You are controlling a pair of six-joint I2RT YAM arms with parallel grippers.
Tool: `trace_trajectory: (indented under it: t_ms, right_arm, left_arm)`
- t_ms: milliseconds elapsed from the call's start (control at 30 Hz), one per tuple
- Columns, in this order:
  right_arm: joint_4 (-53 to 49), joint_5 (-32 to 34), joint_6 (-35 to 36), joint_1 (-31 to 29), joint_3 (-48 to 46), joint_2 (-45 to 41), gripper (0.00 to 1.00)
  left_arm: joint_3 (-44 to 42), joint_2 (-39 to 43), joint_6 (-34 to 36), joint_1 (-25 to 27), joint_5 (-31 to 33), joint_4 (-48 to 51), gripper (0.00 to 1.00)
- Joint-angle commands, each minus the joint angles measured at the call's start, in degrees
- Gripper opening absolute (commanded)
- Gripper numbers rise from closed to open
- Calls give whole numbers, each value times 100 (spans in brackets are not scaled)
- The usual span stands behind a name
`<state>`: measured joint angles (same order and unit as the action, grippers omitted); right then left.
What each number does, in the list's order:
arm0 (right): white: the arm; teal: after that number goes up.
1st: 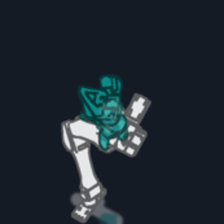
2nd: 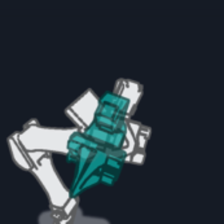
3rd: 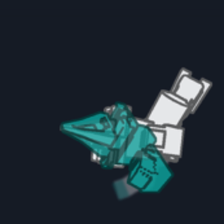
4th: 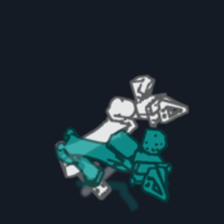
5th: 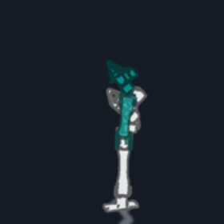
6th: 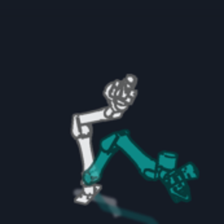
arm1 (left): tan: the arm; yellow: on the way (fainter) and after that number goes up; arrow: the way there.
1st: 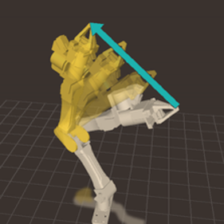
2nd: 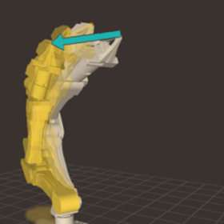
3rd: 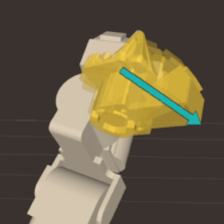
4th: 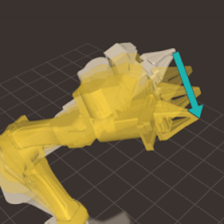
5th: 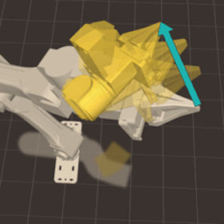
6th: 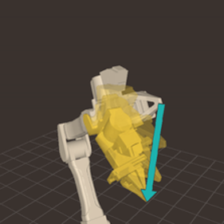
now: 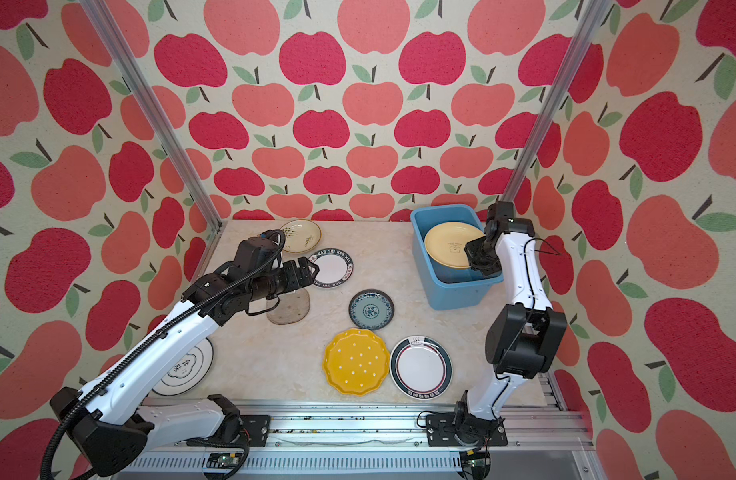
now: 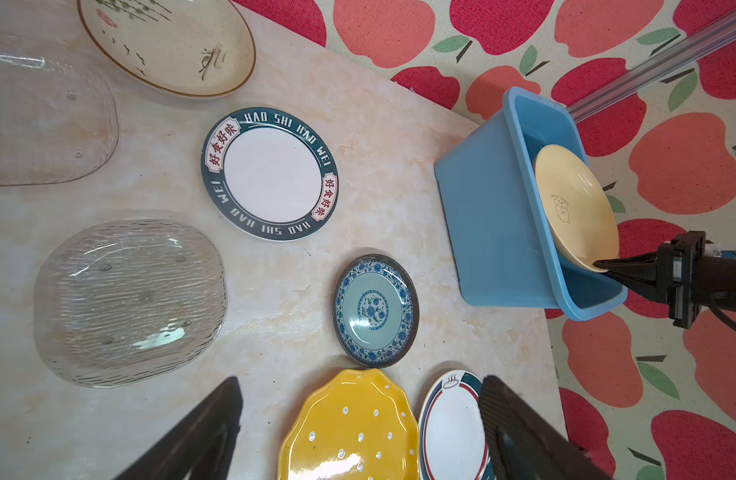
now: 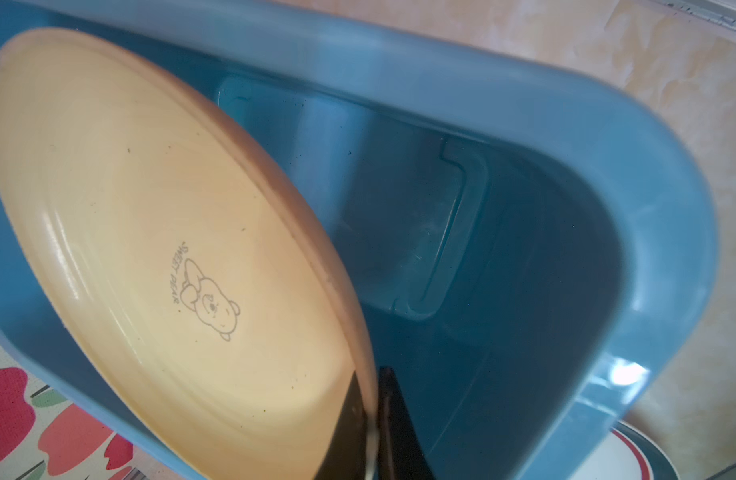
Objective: Place the plates into the plastic bin on the countertop
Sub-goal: 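Lower the cream plate into the blue bin with the right gripper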
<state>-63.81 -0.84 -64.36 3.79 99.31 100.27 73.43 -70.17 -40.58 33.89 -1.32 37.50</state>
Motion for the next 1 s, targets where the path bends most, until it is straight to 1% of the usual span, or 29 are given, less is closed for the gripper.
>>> trace_trajectory:
  t_ms: [0, 133, 367, 467, 600, 767, 967]
  right_arm:
    - [219, 106, -1073, -255, -50, 37, 5]
    - [303, 442, -1824, -503, -168, 19, 6]
    - [524, 681, -2990, -905, -470, 37, 6]
    - [698, 741, -3260, -1030, -653, 62, 6]
    - [663, 831, -3212, -1127, -539, 275, 6]
    - [613, 864, -2778, -1136, -265, 667, 6]
    - [733, 665, -2270, -1127, 15, 1178, 7]
  left_arm:
    - [-86, -87, 22, 17, -12, -10, 92]
    - [-181, -157, -3, 1, -91, -152, 92]
    - [-310, -211, 31, -92, -222, -320, 92]
    - [-329, -214, 56, -118, -240, -348, 92]
    - [-380, -203, 63, -135, -262, -366, 92]
    - [-408, -203, 72, -154, -272, -331, 92]
    - [-489, -224, 65, -188, -290, -274, 92]
